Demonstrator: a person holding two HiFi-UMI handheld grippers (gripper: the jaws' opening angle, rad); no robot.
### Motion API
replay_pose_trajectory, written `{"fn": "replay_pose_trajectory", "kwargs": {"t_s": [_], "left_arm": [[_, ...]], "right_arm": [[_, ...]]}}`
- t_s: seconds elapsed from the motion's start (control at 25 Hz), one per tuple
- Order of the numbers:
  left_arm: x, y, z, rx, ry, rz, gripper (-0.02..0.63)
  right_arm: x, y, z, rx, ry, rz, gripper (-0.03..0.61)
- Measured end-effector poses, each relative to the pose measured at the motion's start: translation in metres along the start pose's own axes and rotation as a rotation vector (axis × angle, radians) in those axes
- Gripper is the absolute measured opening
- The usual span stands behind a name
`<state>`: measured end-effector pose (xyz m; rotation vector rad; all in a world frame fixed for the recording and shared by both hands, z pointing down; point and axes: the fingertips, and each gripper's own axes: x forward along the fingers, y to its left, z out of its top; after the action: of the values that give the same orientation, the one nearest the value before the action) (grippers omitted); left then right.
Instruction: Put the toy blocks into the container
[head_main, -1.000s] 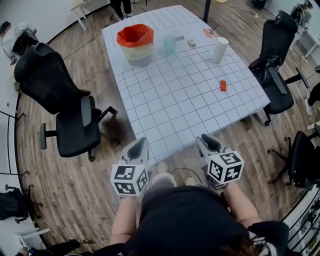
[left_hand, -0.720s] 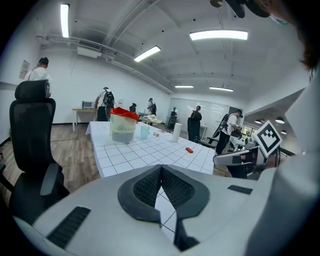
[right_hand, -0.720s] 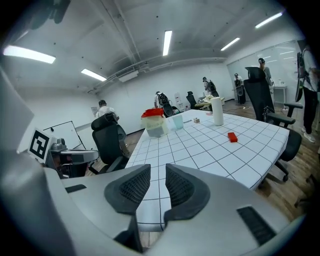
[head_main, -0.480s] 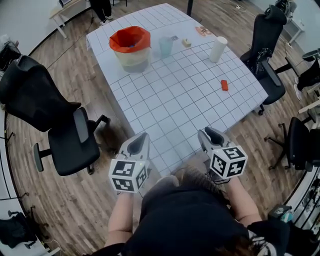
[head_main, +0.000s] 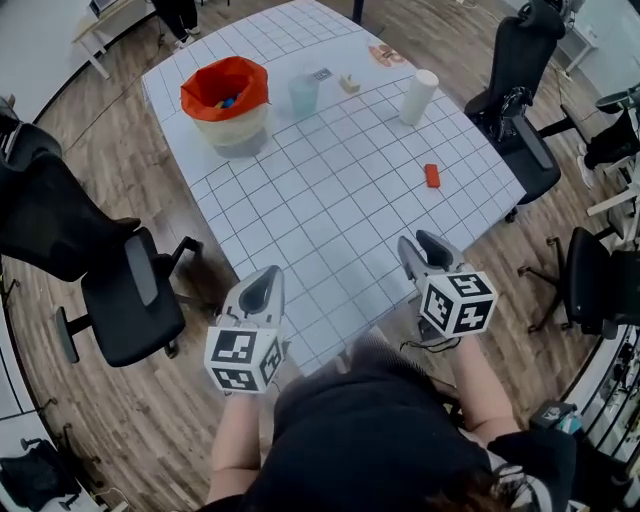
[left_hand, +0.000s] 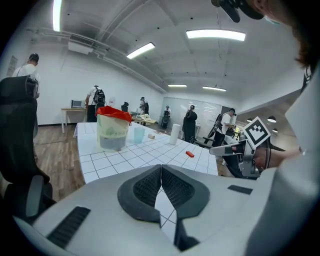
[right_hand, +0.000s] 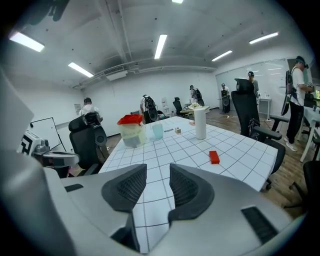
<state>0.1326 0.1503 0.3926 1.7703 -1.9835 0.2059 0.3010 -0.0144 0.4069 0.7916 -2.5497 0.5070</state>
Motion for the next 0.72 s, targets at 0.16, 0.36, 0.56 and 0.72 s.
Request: {"fn": "replay_pose_trajectory", "kwargs": {"t_s": [0.16, 0.36, 0.56, 0.72], "left_arm": [[0.031, 0.0, 0.016, -0.012, -0.023, 0.035, 0.026], [0.071, -0.003, 0.032, -0.004, -0.01, 0.061, 0.026], [0.111, -0.006, 0.039, 0.001, 0.018, 0.071, 0.026], [0.134, -0.005, 0.038, -0.01, 0.039, 0.08, 0.026]], "right_arm": [[0.026, -0.054, 0.019, -0.001, 0.004, -0.037, 0.162], [0.06, -0.114, 0.033, 0.02, 0.028, -0.084, 0.164], [0.093, -0.152, 0.033, 0.017, 0.064, -0.11, 0.168], [0.113, -0.172, 0.02, -0.016, 0.126, -0.145, 0.184]]}}
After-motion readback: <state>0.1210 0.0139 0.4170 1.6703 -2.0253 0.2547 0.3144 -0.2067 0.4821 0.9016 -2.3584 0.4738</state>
